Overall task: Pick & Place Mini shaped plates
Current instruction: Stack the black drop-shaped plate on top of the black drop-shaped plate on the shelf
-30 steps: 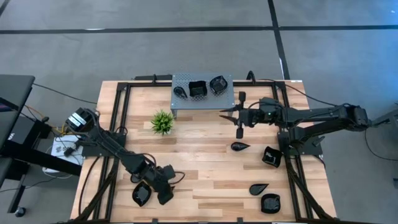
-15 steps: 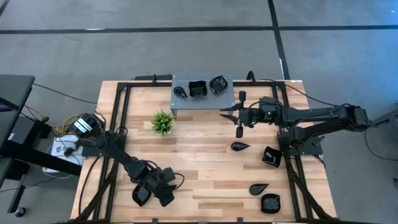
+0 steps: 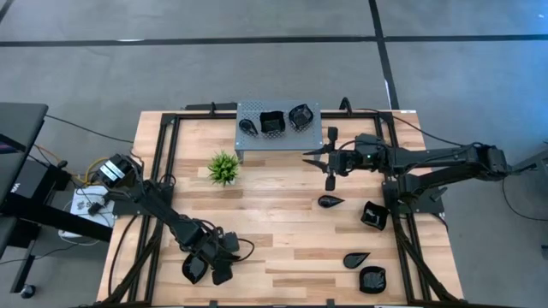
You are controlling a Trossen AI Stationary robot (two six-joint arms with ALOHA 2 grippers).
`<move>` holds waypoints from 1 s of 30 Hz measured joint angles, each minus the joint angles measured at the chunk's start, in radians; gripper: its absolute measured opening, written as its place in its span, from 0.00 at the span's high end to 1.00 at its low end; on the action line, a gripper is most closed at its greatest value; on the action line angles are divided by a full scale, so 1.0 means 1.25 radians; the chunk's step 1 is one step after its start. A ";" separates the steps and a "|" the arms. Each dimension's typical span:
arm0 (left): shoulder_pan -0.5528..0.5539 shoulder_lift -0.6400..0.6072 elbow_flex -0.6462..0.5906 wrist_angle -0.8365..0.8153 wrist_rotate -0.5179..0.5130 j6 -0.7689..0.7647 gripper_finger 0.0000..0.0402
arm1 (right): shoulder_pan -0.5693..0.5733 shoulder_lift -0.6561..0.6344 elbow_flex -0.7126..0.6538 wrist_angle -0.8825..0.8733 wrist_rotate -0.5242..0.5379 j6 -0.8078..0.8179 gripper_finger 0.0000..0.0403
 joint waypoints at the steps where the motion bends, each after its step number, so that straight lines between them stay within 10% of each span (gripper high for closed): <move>1: 0.000 0.000 0.000 0.000 0.002 0.003 0.72 | 0.000 0.000 0.000 -0.001 0.000 0.000 0.82; 21: -0.001 -0.031 0.018 -0.006 -0.032 0.090 0.98 | 0.000 0.000 0.000 -0.001 0.000 0.000 0.82; 30: 0.071 -0.148 0.123 0.003 -0.149 0.532 0.99 | 0.000 0.000 0.000 -0.001 0.000 0.050 0.82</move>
